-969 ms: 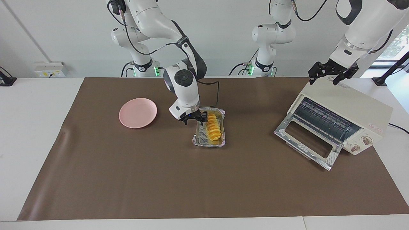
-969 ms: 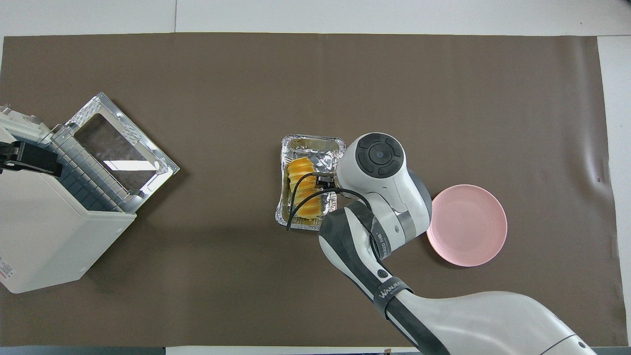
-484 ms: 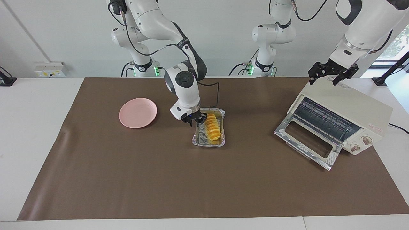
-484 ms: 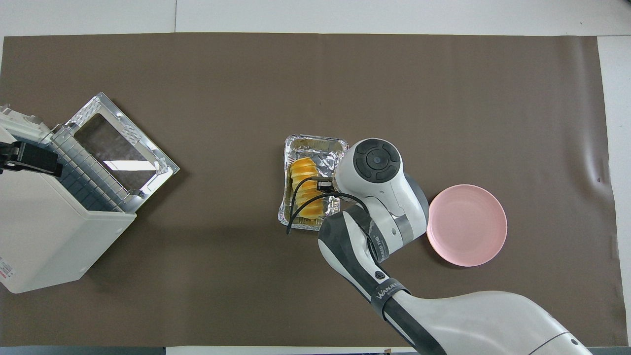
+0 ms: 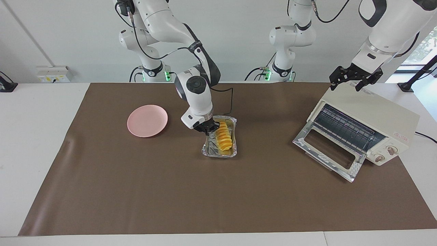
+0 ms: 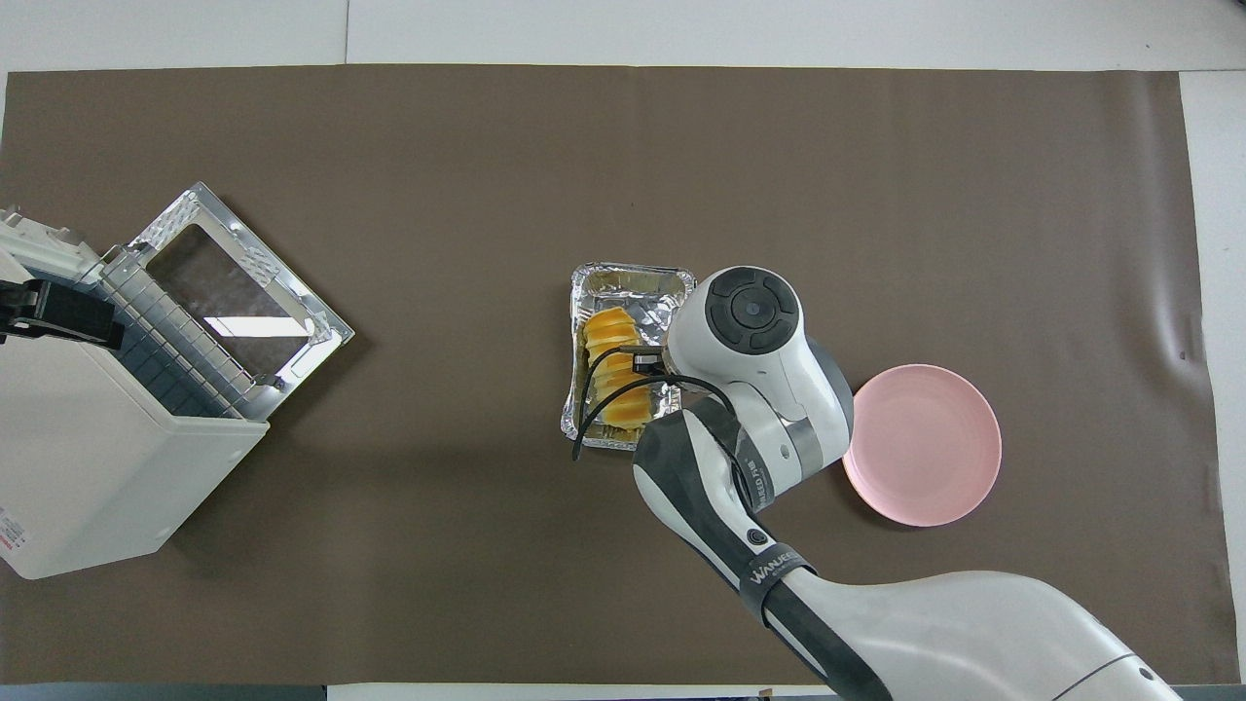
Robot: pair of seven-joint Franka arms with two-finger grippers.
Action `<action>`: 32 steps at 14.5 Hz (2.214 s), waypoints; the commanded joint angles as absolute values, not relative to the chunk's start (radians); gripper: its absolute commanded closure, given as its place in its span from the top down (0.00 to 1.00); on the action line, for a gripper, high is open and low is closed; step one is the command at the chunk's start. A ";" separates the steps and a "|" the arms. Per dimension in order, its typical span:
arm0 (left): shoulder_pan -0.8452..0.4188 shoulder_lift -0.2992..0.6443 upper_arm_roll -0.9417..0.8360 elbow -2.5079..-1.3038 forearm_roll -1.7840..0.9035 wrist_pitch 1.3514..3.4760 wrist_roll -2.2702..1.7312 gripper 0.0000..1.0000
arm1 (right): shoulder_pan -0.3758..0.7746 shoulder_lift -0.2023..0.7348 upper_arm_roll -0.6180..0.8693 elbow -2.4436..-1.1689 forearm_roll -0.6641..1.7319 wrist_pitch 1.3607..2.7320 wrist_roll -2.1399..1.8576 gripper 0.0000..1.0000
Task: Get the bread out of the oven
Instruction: 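Drag the foil tray with the right gripper beside the pink plate, then grasp the bread rolls in the tray with the right gripper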
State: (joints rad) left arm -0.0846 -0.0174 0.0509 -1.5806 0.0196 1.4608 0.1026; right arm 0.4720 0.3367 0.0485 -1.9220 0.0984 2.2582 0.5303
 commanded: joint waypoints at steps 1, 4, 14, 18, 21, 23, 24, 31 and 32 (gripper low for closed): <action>-0.080 -0.038 0.049 -1.611 0.023 1.480 0.114 1.00 | 0.385 0.322 0.054 -1.873 0.113 2.185 0.378 0.00; -0.080 -0.040 0.049 -1.611 0.023 1.480 0.114 1.00 | 0.264 0.319 0.054 -1.827 0.182 2.126 0.160 0.00; -0.078 -0.038 0.049 -1.611 0.023 1.480 0.114 1.00 | -0.040 0.334 0.046 -1.795 0.199 2.062 -0.287 0.00; -0.080 -0.038 0.049 -1.611 0.023 1.480 0.114 1.00 | -0.126 0.331 0.046 -1.825 0.199 2.077 -0.330 0.00; -0.080 -0.040 0.049 -1.611 0.023 1.480 0.114 1.00 | -0.149 0.331 0.046 -1.848 0.199 2.104 -0.344 0.00; -0.080 -0.040 0.049 -1.611 0.023 1.480 0.114 1.00 | -0.149 0.330 0.046 -1.867 0.201 2.121 -0.344 0.00; -0.080 -0.040 0.049 -1.611 0.023 1.480 0.114 1.00 | -0.149 0.331 0.046 -1.867 0.201 2.125 -0.344 0.00; -0.080 -0.040 0.049 -1.611 0.023 1.480 0.114 1.00 | -0.144 0.328 0.046 -1.876 0.199 2.151 -0.339 0.87; -0.080 -0.040 0.049 -1.611 0.023 1.480 0.114 1.00 | -0.137 0.324 0.045 -1.867 0.199 2.146 -0.337 1.00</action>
State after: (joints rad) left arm -0.0845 -0.0174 0.0510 -1.5806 0.0196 1.4609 0.1026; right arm -0.1369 0.3383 0.0381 -1.8746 0.1889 2.1518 -0.3209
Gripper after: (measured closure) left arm 0.000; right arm 0.806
